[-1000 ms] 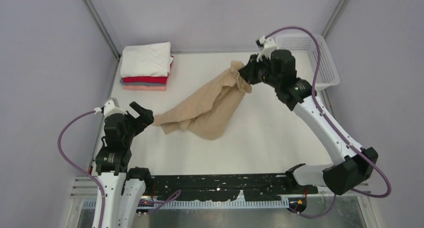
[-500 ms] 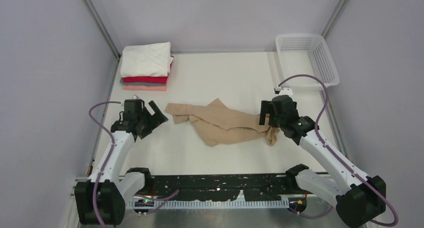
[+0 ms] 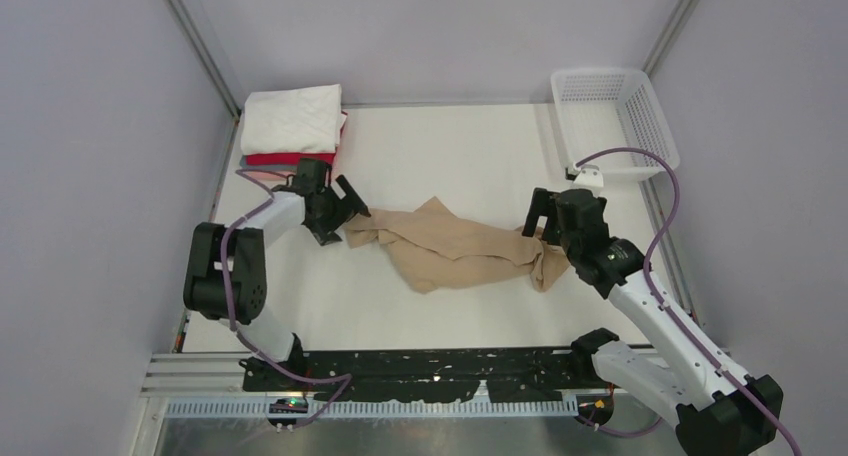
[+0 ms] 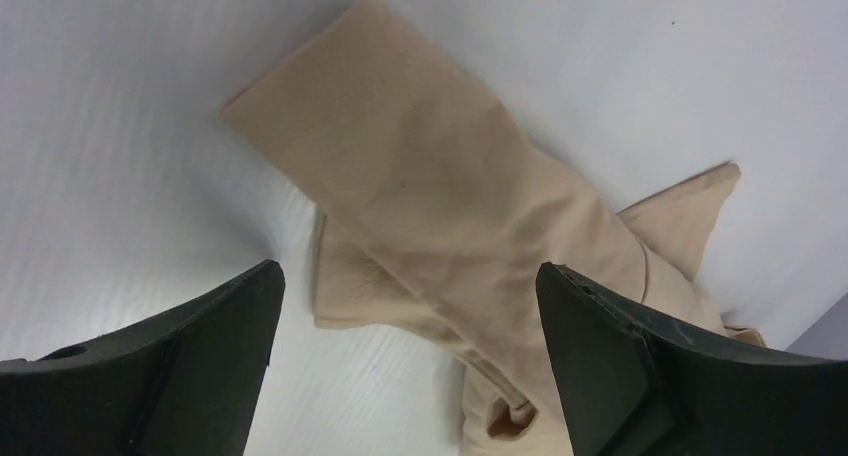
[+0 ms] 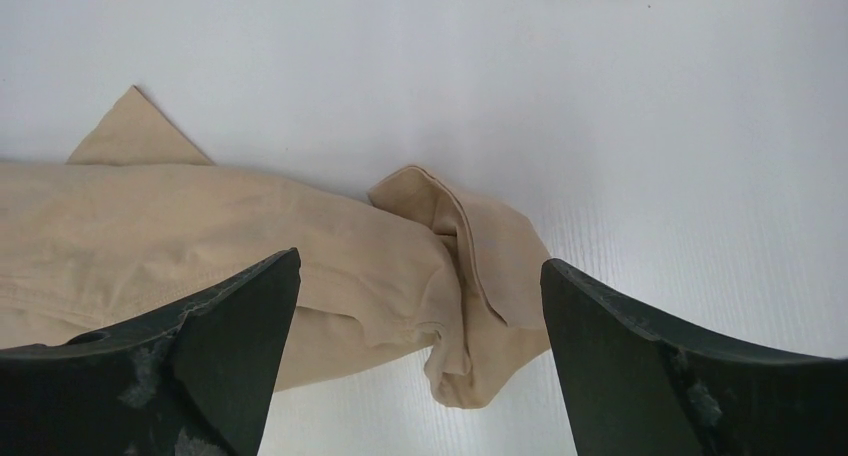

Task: Fold and stack the t-shirts
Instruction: Flatten out the tshirt

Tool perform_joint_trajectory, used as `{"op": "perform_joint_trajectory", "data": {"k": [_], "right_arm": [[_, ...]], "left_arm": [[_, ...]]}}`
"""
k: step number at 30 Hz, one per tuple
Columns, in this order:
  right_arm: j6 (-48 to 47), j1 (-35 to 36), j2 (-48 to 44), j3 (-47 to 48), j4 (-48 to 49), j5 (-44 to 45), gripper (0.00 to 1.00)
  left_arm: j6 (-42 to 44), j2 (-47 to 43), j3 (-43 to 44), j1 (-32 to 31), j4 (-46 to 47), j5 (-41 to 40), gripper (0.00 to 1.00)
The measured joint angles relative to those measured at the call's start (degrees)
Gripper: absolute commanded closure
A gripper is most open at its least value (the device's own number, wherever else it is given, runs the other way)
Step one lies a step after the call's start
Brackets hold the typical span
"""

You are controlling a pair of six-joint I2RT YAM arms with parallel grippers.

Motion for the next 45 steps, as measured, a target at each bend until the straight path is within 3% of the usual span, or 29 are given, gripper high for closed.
{"op": "perform_joint_trajectory", "data": {"k": [5, 8, 9, 12, 22, 25, 30, 42, 45], "right_arm": [[1.1, 0.0, 0.0, 0.0, -0.1, -0.1, 0.05], [1.3, 0.0, -0.2, -0.2, -0.3, 0.3, 0.05], [1.4, 0.0, -0.4, -0.3, -0.6, 0.5, 0.05], [1.6, 0.0, -1.2, -0.5, -0.7, 1.1, 0.05], [6.0, -0.4, 3.4, -1.1, -5.0, 5.6, 0.01], [6.0, -0.9, 8.8, -1.1, -7.6, 5.5, 0.10], [5.1, -1.2, 16.5, 0.1, -9.8, 1.9, 0.14], [5.8, -1.2, 10.6, -2.9, 0.1, -10.9, 0.22], [7.0, -1.2, 14.0, -3.2, 4.0, -12.1, 0.35]], "left_arm": [[-3.3, 5.4, 4.5, -2.8, 0.2, -1.2, 0.16], [-4.8, 7.4, 6.4, -3.0, 0.0, -1.6, 0.36], [-5.5, 8.4, 7.4, -3.1, -0.2, -1.7, 0.48], [-6.3, 10.9, 9.8, -3.7, -0.5, -2.5, 0.98], [-4.8, 11.4, 12.1, -5.5, -4.8, -6.6, 1.00], [-3.6, 5.8, 8.2, -5.5, -5.7, -8.6, 1.00], [-1.6, -4.9, 3.8, -5.5, -7.8, -12.1, 1.00], [0.7, -15.5, -0.4, -5.5, -9.5, -14.2, 1.00], [0.7, -16.5, -0.7, -5.5, -9.6, -14.2, 1.00]]}}
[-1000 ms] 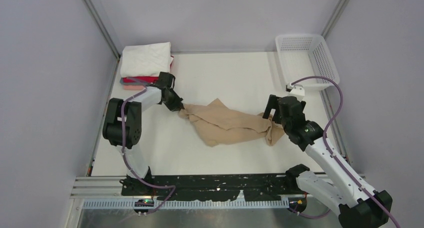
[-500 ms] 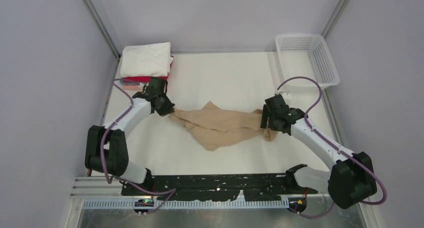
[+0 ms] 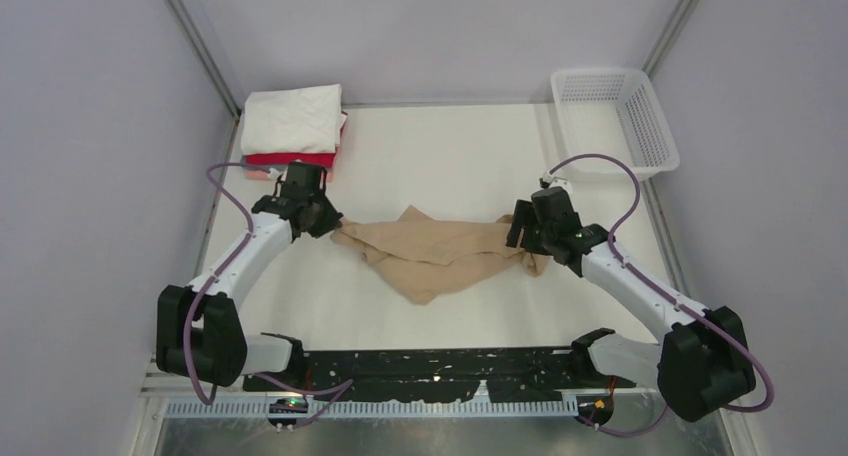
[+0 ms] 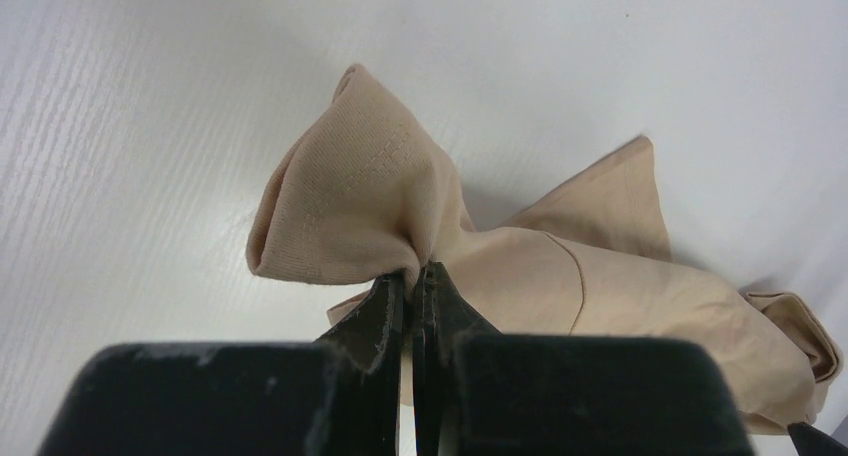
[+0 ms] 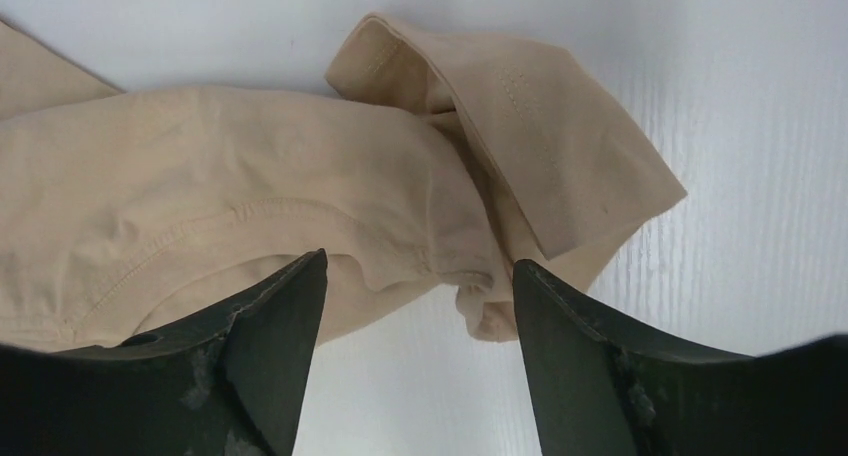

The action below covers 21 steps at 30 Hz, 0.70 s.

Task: Fold and stack the t-shirts
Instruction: Flatten out the tshirt

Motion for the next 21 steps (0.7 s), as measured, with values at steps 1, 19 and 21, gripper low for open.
{"op": "perform_joint_trajectory", "data": {"k": [1, 19, 21], "right_arm": [[0.2, 0.0, 1.3, 0.0, 1.0, -0.1, 0.38], [-3.5, 0.0, 7.1, 7.4, 0.9, 4.6, 0.95], [-5.7, -0.5, 8.2, 15.5, 0.0, 5.4, 0.95]], "left_arm": [[0.0, -0.1, 0.0, 0.0, 0.0, 0.0, 1.00], [2.1, -0.6, 3.7, 0.0, -1.7, -1.8, 1.00], [3.5, 1.1, 10.4, 0.5, -2.7, -2.5, 1.00]]}}
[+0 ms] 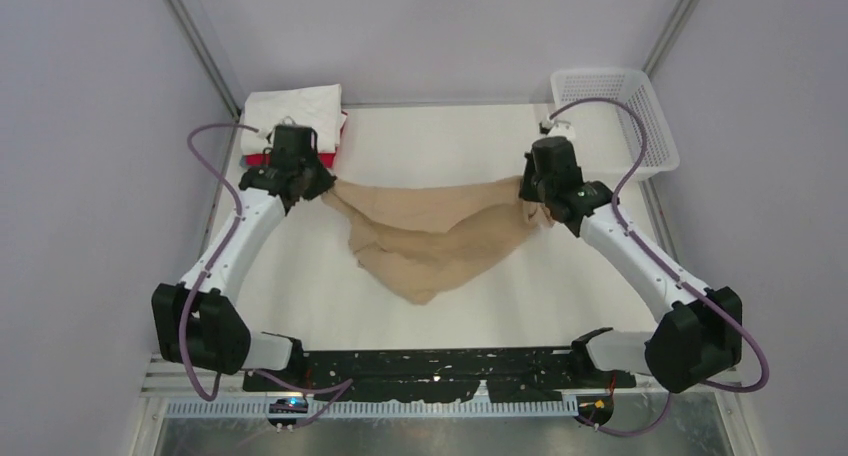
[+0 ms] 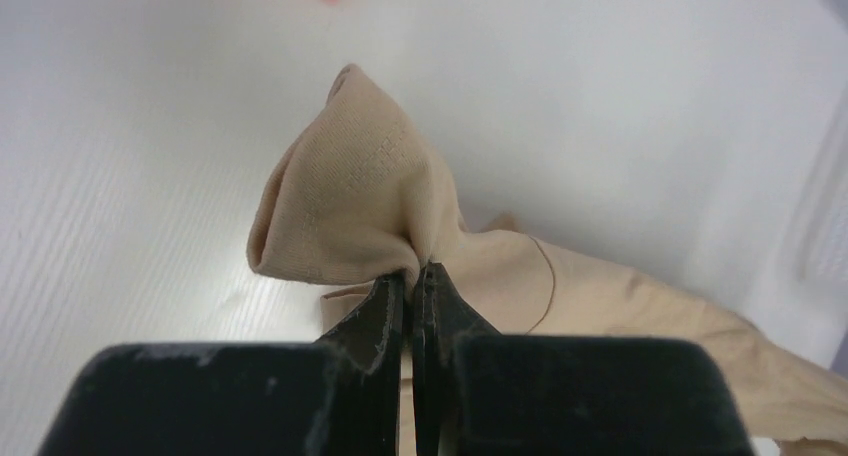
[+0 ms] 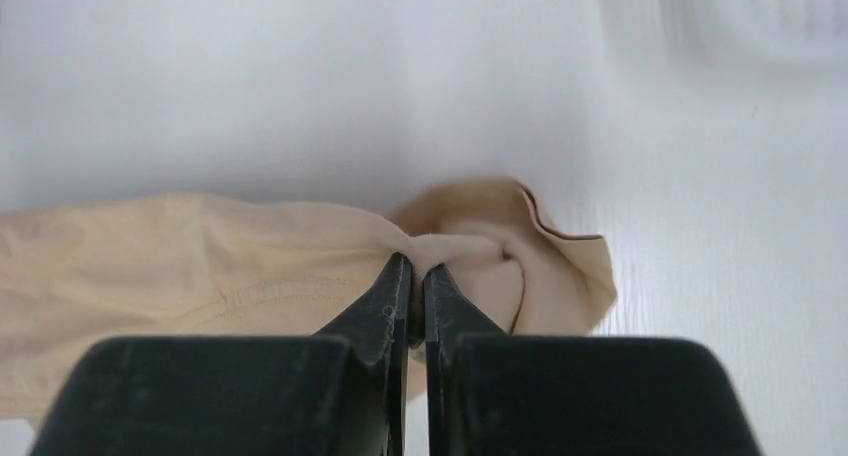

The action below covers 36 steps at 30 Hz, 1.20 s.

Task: Fold and stack the t-shirts
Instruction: Flatten out the tshirt

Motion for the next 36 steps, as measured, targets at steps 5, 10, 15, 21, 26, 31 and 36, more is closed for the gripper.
{"op": "perform_joint_trajectory", "data": {"k": [5, 10, 15, 21, 26, 31, 36], "right_arm": [[-5.3, -3.8, 7.3, 24.4, 0.2, 0.0, 0.95], [-10.3, -7.3, 15.9, 50.7, 3.0, -3.2, 0.95], [-13.1, -8.5, 18.0, 62.7, 3.9, -7.7, 0.95], [-15.5, -8.7, 10.1, 49.0, 7.1, -12.5, 0.95], [-14.9, -8.9, -1.6, 24.4, 8.1, -15.8, 0.94], [-11.1, -8.9, -9.8, 5.6, 3.8, -13.6, 0.93], [-5.2, -9.0, -16.0, -4.7, -6.2, -5.7, 0.91]], "left_arm": [[4.4, 9.1, 27.7, 3.2, -1.7, 0.0, 1.00], [8.6, 17.4, 58.7, 5.0, -2.7, 1.7, 1.00], [10.6, 16.1, 67.3, 5.9, -2.3, 4.7, 1.00], [13.2, 5.8, 47.0, 6.4, 2.0, 8.4, 1.00], [12.8, -5.8, 16.9, 6.2, 6.1, 12.3, 1.00], [9.8, -16.7, -11.1, 1.3, 7.6, 13.1, 1.00], [3.5, -26.1, -31.9, -10.9, 7.6, 16.9, 0.87]]}}
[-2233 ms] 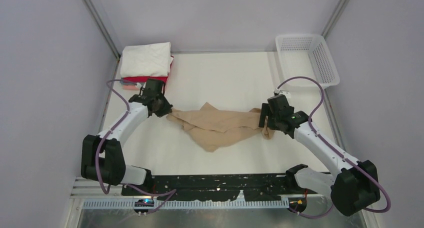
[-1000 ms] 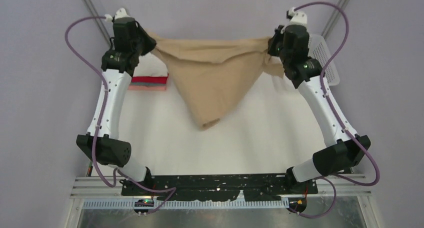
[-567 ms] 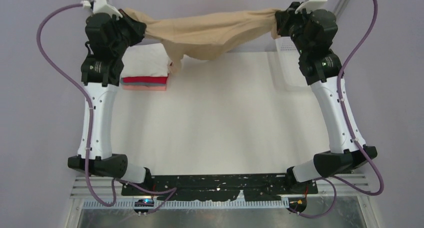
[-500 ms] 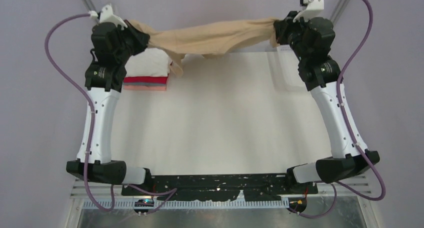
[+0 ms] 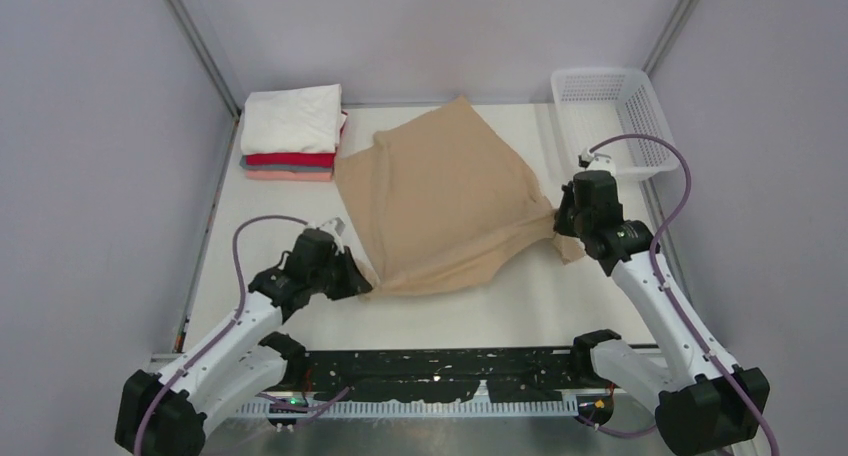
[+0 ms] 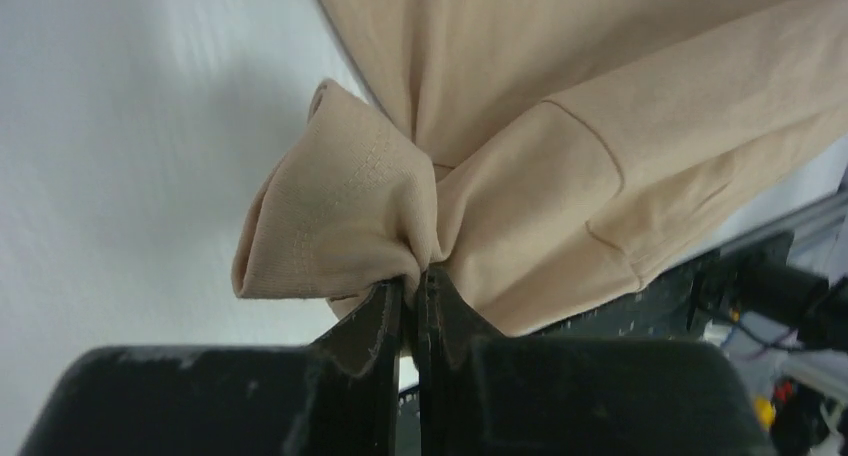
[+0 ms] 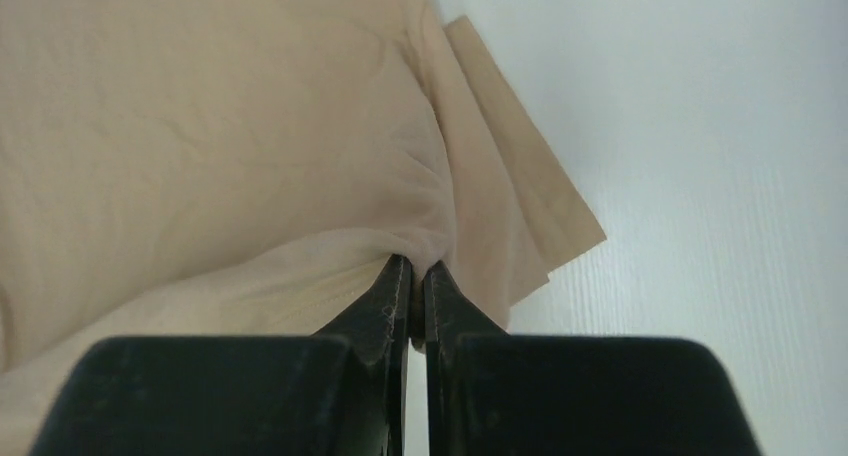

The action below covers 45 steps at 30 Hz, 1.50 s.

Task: Fold and stack the t-shirts
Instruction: Flatten out the tshirt

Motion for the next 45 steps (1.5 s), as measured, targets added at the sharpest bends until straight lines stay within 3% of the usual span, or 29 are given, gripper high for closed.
{"op": "perform_joint_trajectory", "data": {"k": [2, 3, 4, 5, 6, 7, 8, 9, 13, 17, 22, 29, 38, 41, 45], "right_arm": [[2.1, -0.2, -0.6, -1.3, -4.3, 3.9, 0.85], [2.8, -0.3, -0.4, -1.4, -6.3, 5.5, 0.76], [4.0, -0.4, 0.2, -1.4, -8.9, 7.9, 0.67], [5.0, -0.5, 0.7, -1.4, -10.5, 9.4, 0.52], [6.0, -0.6, 1.6, -1.2, -13.0, 11.3, 0.45], [7.2, -0.7, 2.3, -1.0, -15.1, 13.0, 0.13], [8.1, -0.7, 2.9, -0.9, -16.9, 14.6, 0.04], [9.2, -0.7, 3.2, -0.7, -19.2, 16.2, 0.03], [11.7, -0.7, 1.8, 0.3, -24.7, 20.2, 0.05], [11.8, -0.8, -4.8, 0.4, -22.8, 15.1, 0.05], [12.7, 0.3, -9.5, -6.1, -12.5, 0.4, 0.05], [14.6, 5.5, -0.9, -15.1, -4.6, -9.3, 0.05], [17.2, 7.1, 14.0, -16.5, 3.7, -11.8, 0.05], [16.8, 7.1, 21.0, -11.6, 4.8, -10.8, 0.04], [14.7, 7.2, 35.9, 2.3, 4.1, -9.3, 0.02]], "left_arm": [[-2.8, -3.5, -5.5, -5.0, -0.9, 2.3, 0.69], [-4.1, -5.4, -7.6, -7.8, -1.5, 3.1, 0.59], [-5.4, -7.2, -8.9, -10.6, -2.3, 3.9, 0.42], [-6.9, -9.0, -9.8, -13.6, -3.0, 4.5, 0.07], [-8.2, -10.2, -10.0, -15.8, -3.5, 5.1, 0.01], [-9.1, -11.3, -10.0, -18.9, -3.7, 5.9, 0.01], [-10.4, -12.0, -9.9, -21.4, -3.5, 6.7, 0.00], [-11.2, -12.2, -9.5, -23.6, -4.0, 6.9, 0.00], [-10.2, -10.6, -2.3, -27.6, -10.8, 3.1, 0.00], [-4.9, -1.4, 14.0, -26.1, -16.0, -9.5, 0.00], [3.6, 14.8, 27.6, -14.3, -9.4, -11.3, 0.00], [9.8, 46.0, 44.7, -3.2, -9.6, -6.0, 0.00], [10.9, 56.8, 43.8, 0.0, -10.1, 1.8, 0.01], [10.7, 56.9, 40.7, 0.6, -9.2, 4.1, 0.00], [10.3, 51.8, 33.5, 1.2, -5.3, 5.3, 0.01]]}}
